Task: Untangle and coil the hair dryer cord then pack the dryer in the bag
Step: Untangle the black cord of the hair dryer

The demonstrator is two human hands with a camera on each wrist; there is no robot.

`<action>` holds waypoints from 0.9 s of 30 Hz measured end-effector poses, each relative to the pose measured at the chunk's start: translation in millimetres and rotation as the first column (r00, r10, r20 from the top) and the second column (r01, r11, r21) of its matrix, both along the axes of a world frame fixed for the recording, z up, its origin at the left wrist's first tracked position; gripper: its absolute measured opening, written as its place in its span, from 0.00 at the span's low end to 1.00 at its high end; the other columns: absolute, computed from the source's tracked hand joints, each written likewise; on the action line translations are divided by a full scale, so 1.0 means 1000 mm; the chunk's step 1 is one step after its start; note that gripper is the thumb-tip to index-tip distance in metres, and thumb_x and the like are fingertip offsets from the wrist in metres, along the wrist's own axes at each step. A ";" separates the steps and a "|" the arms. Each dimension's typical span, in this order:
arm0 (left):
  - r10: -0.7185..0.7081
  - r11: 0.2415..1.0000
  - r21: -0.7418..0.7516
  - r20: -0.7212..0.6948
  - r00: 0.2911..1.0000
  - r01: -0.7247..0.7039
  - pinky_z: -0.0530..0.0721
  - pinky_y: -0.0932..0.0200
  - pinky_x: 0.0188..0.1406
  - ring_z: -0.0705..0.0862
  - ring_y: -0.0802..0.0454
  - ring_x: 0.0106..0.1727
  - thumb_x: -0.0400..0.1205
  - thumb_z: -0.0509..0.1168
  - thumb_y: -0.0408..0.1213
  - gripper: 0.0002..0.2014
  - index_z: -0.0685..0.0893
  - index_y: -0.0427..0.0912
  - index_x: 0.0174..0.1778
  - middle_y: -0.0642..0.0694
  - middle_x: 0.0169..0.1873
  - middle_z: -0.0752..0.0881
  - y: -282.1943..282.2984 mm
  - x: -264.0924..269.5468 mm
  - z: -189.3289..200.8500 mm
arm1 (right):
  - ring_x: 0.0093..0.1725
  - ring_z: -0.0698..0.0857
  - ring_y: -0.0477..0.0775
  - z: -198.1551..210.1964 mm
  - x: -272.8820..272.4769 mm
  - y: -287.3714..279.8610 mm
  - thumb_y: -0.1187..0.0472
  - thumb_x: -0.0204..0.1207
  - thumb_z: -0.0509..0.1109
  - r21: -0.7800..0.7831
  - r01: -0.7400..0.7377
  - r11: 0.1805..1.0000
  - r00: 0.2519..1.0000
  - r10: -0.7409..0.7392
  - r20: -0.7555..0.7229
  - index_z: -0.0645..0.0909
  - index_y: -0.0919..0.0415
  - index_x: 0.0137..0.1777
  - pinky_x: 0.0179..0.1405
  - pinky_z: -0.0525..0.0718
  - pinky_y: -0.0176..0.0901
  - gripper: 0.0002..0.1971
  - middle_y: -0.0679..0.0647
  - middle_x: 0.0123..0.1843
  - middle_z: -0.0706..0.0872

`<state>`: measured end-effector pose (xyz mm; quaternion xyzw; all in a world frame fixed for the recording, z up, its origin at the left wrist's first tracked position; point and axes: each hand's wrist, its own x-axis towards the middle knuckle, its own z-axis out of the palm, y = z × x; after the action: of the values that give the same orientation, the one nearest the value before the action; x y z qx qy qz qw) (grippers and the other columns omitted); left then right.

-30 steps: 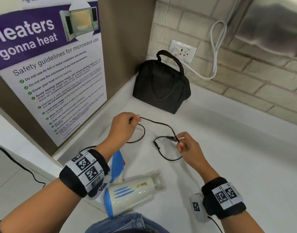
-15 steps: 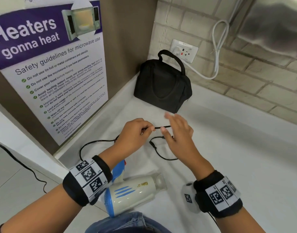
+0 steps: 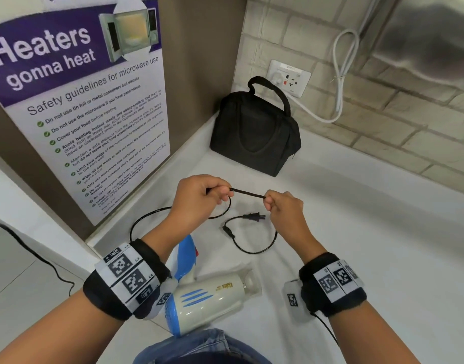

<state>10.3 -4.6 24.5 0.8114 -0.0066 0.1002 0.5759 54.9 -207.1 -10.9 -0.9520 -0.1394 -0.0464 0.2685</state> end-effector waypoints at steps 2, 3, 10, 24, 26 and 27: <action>0.017 0.999 -0.047 -0.007 1.000 -0.017 0.83 0.75 0.38 0.85 0.65 0.31 0.79 0.65 0.25 0.17 0.86 0.54 0.33 0.58 0.32 0.88 0.002 0.001 -0.003 | 0.40 0.72 0.52 -0.009 0.001 -0.002 0.82 0.64 0.52 -0.004 0.027 1.000 0.999 -0.027 -0.042 0.62 0.44 0.26 0.56 0.69 0.50 0.26 0.40 0.27 0.71; 0.023 0.998 -0.055 -0.013 1.000 -0.024 0.82 0.75 0.37 0.84 0.66 0.30 0.79 0.65 0.25 0.17 0.87 0.53 0.33 0.58 0.32 0.88 0.003 0.001 -0.004 | 0.40 0.72 0.52 -0.014 0.002 -0.004 0.81 0.65 0.52 -0.007 0.041 0.999 0.997 -0.042 -0.061 0.62 0.44 0.27 0.55 0.69 0.50 0.26 0.40 0.27 0.71; 0.094 0.984 -0.145 -0.061 0.994 -0.102 0.82 0.77 0.37 0.84 0.67 0.29 0.80 0.64 0.25 0.13 0.87 0.46 0.37 0.60 0.27 0.88 0.017 0.009 -0.010 | 0.35 0.72 0.53 -0.035 0.007 -0.018 0.78 0.67 0.53 -0.072 0.114 0.991 0.976 -0.125 -0.181 0.63 0.46 0.26 0.48 0.65 0.46 0.23 0.44 0.26 0.71; 0.072 0.950 0.312 -0.224 0.972 0.001 0.76 0.76 0.47 0.85 0.54 0.50 0.82 0.60 0.27 0.12 0.89 0.42 0.53 0.46 0.48 0.90 0.035 0.012 -0.031 | 0.37 0.76 0.52 -0.044 0.012 -0.045 0.66 0.83 0.52 0.142 0.370 0.918 0.905 -0.321 -0.281 0.79 0.61 0.39 0.30 0.70 0.35 0.16 0.51 0.36 0.80; 0.032 0.895 0.437 -0.259 0.965 0.087 0.79 0.62 0.57 0.84 0.45 0.57 0.79 0.54 0.19 0.23 0.82 0.41 0.66 0.41 0.59 0.86 0.028 0.011 -0.033 | 0.38 0.78 0.50 -0.033 0.009 -0.038 0.66 0.84 0.53 0.160 0.342 0.926 0.930 -0.308 -0.201 0.83 0.62 0.47 0.33 0.70 0.35 0.16 0.52 0.42 0.84; 0.011 0.862 0.493 -0.253 0.967 0.119 0.76 0.54 0.66 0.81 0.43 0.64 0.77 0.53 0.17 0.28 0.76 0.41 0.71 0.39 0.65 0.82 0.023 0.010 -0.033 | 0.40 0.79 0.50 -0.028 0.007 -0.035 0.64 0.85 0.53 0.165 0.325 0.931 0.940 -0.300 -0.159 0.84 0.62 0.52 0.36 0.71 0.36 0.16 0.53 0.46 0.86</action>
<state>20.4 18.1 -8.9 0.9390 0.0165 -0.0232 0.3426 62.1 -241.9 -38.5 -0.9333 0.0373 -0.0388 0.3551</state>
